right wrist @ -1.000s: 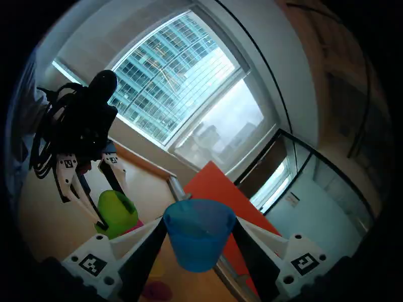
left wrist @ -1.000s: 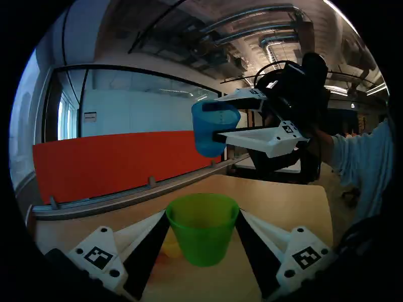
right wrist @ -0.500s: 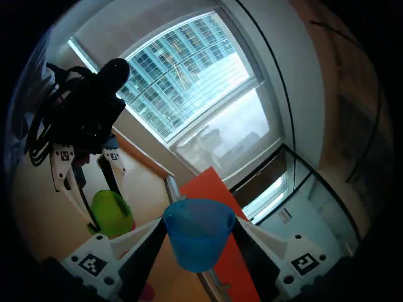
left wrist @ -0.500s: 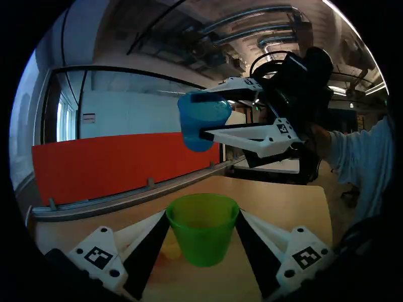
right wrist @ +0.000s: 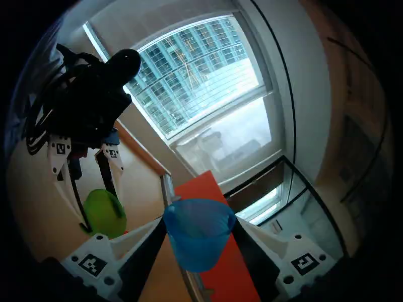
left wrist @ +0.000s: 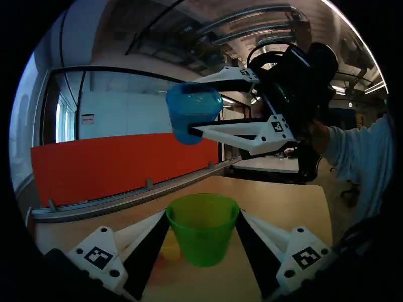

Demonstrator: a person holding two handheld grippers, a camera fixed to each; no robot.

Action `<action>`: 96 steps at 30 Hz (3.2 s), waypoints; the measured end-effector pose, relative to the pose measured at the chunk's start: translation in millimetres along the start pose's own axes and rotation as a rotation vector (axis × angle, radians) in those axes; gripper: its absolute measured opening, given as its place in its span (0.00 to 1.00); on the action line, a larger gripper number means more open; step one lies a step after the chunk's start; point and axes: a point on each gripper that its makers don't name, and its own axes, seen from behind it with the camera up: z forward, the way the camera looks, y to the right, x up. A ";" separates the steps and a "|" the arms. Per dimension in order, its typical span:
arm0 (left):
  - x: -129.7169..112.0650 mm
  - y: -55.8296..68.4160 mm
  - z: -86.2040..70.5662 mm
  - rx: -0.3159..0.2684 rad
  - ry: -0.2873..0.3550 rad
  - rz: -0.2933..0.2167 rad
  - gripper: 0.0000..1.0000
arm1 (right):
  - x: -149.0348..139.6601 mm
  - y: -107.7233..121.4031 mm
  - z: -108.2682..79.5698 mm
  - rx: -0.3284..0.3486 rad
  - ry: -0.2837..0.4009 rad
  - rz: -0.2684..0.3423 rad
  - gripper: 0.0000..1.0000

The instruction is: Pour water

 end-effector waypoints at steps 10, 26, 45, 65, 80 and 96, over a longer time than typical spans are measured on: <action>1.1 0.7 0.4 -0.005 0.001 0.001 0.88 | 1.9 5.5 5.6 -0.006 0.000 -0.050 0.91; 2.9 5.5 2.1 -0.013 -0.002 0.006 0.88 | -1.1 16.7 9.2 -0.023 -0.007 -0.126 0.91; 4.1 8.3 4.1 -0.017 -0.002 0.008 0.88 | 2.8 32.0 7.8 -0.053 -0.002 -0.219 0.91; 1.8 5.8 4.1 -0.011 -0.006 0.010 0.88 | 10.1 40.5 13.8 -0.080 -0.003 -0.331 0.91; -0.2 5.3 4.2 -0.013 -0.006 0.008 0.87 | 20.6 49.6 16.1 -0.099 0.003 -0.399 0.91; 1.4 2.9 2.1 -0.004 0.001 0.009 0.87 | 34.2 48.1 19.3 -0.102 0.008 -0.494 0.91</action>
